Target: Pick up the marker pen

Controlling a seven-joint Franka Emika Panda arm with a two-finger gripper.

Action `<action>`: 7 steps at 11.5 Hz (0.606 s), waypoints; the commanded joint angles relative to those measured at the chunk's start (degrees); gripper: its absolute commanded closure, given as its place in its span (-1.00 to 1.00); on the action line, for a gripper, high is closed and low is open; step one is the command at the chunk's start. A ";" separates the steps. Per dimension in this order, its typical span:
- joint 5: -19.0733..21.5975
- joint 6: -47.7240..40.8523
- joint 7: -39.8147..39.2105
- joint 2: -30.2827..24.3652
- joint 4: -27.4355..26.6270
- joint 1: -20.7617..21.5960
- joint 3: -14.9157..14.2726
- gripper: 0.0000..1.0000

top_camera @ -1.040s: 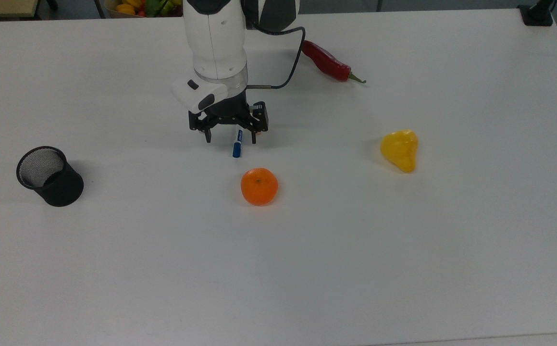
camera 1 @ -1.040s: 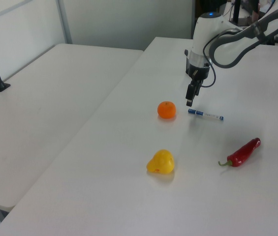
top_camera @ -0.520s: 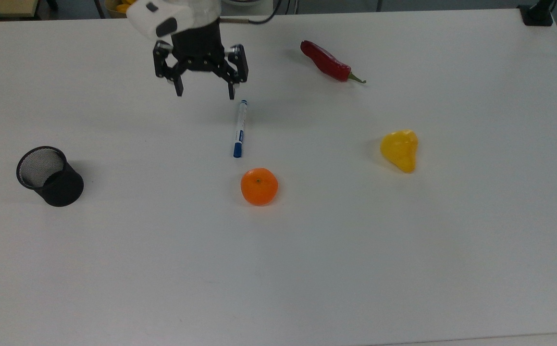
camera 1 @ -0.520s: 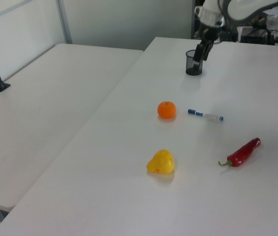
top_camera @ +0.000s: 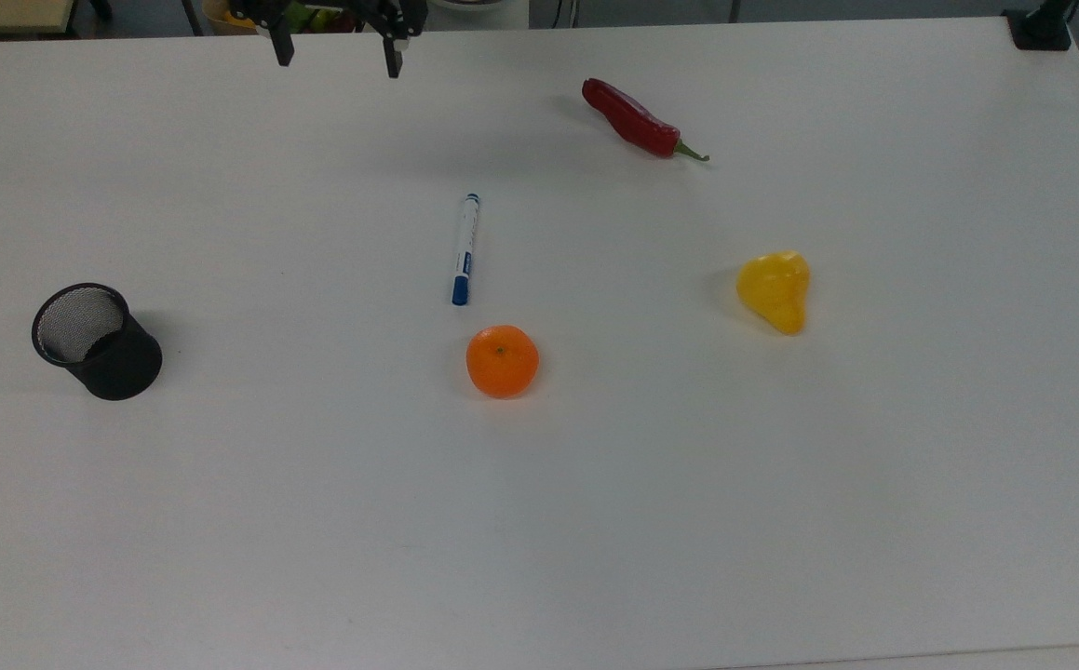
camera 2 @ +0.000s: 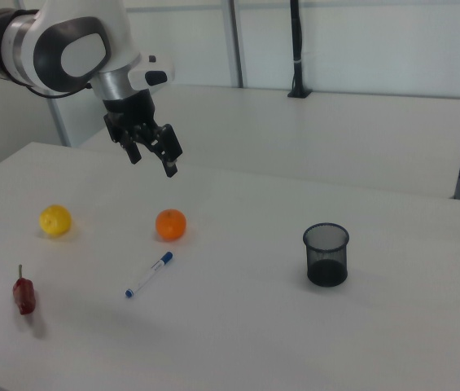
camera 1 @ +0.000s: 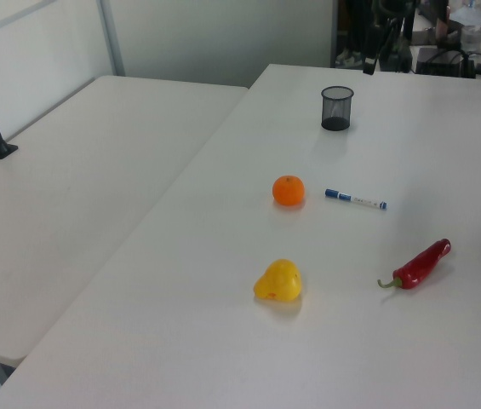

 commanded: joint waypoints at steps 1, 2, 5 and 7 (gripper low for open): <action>-0.27 -1.95 0.41 -1.14 1.12 4.46 -4.50 -1.00; -0.18 -2.04 0.32 -1.05 1.03 4.56 -4.50 -1.00; 0.26 -8.76 0.85 -0.79 3.47 4.56 -3.71 -1.00; 3.23 -13.81 1.02 -0.35 6.03 4.29 -3.80 -1.00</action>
